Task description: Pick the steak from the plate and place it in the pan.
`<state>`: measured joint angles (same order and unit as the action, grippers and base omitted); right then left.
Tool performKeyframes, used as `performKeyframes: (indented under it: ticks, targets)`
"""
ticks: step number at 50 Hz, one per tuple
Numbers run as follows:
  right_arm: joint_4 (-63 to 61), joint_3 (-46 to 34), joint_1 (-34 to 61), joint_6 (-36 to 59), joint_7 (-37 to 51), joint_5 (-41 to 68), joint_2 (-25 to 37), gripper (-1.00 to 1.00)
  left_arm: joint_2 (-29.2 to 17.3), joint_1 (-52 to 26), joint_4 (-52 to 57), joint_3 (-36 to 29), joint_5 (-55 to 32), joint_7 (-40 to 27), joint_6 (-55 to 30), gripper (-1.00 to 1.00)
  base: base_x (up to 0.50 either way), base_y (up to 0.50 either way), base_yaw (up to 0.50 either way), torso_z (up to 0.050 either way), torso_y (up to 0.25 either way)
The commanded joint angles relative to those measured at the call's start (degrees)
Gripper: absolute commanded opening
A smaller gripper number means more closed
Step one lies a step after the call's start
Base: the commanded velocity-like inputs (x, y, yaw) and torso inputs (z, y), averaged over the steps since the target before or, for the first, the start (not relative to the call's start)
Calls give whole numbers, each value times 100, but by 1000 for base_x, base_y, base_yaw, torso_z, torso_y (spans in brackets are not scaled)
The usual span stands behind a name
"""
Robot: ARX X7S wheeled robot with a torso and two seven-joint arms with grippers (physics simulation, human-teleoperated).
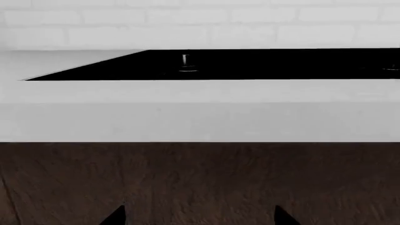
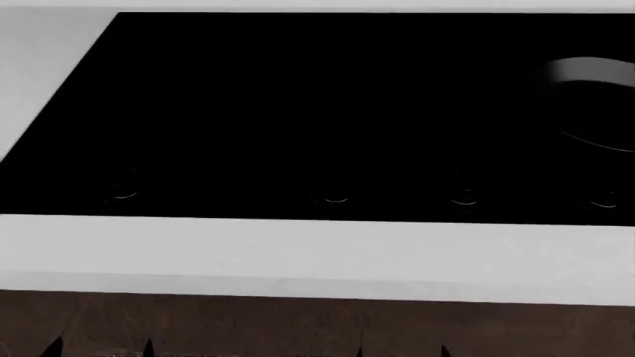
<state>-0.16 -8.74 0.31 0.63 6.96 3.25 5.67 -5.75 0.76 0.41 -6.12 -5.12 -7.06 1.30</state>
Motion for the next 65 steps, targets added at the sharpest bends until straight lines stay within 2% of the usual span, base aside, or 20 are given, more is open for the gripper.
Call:
performKeyframes:
  ticks: [1, 18, 19, 20, 44, 54, 57, 60, 63, 65]
  targets:
    - [-12, -84, -2, -31, 75, 67, 67, 100, -73, -2, -26, -80, -38, -88, 60, 100, 0, 0, 0, 0, 0]
    - [-25, -171, 16, -47, 154, 165, 151, 100, -161, -28, -73, -193, -135, -124, 92, 100, 0, 0, 0, 0, 0]
    - [56, 99, -29, -134, -192, -251, -165, 100, 153, 95, -70, 195, 306, 141, 227, 100, 0, 0, 0, 0, 0]
    - [-59, 606, -67, -7, -621, -512, -511, 100, 489, 38, 11, 555, 584, 626, -8, 100, 0, 0, 0, 0, 0]
    - [14, 255, -72, -67, -252, -162, -179, 100, 125, 279, -159, 266, 336, 216, 381, 100, 0, 0, 0, 0, 0]
    - [-60, 200, -75, -33, -173, -87, -83, 100, -402, 1245, -161, 482, 525, 82, -5, 100, 0, 0, 0, 0, 0]
    - [-129, 192, -112, -22, -141, -74, -54, 100, -513, 1593, -327, 402, 675, 85, 47, 100, 0, 0, 0, 0, 0]
    - [-184, 170, -125, -5, -123, -46, -29, 100, -494, 1888, -647, 376, 473, 231, 271, 100, 0, 0, 0, 0, 0]
    - [-322, 140, -166, 43, -101, -30, 3, 100, -397, 2008, -1214, 388, 204, 379, 627, 100, 0, 0, 0, 0, 0]
    - [-439, 119, -206, 88, -87, -37, 37, 100, -378, 2009, -2075, 258, 305, 450, 1039, 100, 0, 0, 0, 0, 0]
